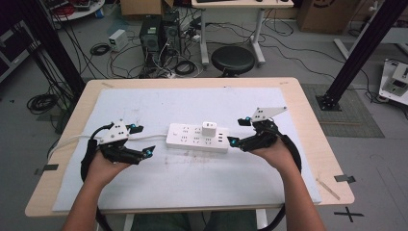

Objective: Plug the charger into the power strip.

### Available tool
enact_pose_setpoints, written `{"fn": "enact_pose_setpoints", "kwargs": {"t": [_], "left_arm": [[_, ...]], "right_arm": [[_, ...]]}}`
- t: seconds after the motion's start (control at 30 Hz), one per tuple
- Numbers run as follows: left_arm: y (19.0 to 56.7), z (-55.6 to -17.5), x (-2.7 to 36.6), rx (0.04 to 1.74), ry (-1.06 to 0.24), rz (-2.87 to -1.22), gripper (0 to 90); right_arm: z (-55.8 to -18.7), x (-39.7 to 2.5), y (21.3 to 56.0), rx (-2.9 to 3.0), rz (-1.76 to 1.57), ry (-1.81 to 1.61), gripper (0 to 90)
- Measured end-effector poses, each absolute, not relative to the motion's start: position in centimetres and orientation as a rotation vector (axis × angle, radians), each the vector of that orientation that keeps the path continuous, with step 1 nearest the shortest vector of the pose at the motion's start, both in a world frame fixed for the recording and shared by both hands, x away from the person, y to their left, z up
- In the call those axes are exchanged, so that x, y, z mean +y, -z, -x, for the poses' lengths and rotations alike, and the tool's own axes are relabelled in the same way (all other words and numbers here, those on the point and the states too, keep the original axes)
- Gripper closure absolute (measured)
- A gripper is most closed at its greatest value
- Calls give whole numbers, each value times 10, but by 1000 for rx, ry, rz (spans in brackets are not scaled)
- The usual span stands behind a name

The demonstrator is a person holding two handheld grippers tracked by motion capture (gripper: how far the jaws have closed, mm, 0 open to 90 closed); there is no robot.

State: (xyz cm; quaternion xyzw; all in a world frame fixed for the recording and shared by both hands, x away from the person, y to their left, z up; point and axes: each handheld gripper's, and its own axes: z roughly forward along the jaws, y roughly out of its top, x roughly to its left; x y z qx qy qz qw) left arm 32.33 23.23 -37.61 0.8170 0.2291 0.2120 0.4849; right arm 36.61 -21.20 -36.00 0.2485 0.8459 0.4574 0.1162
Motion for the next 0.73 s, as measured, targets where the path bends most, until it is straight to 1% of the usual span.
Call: {"fn": "enact_pose_setpoints", "kwargs": {"t": [0.73], "left_arm": [[375, -326, 230, 565, -521, -2007, 182]], "right_arm": [[-365, -218, 360, 2466, -745, -1346, 190]]}}
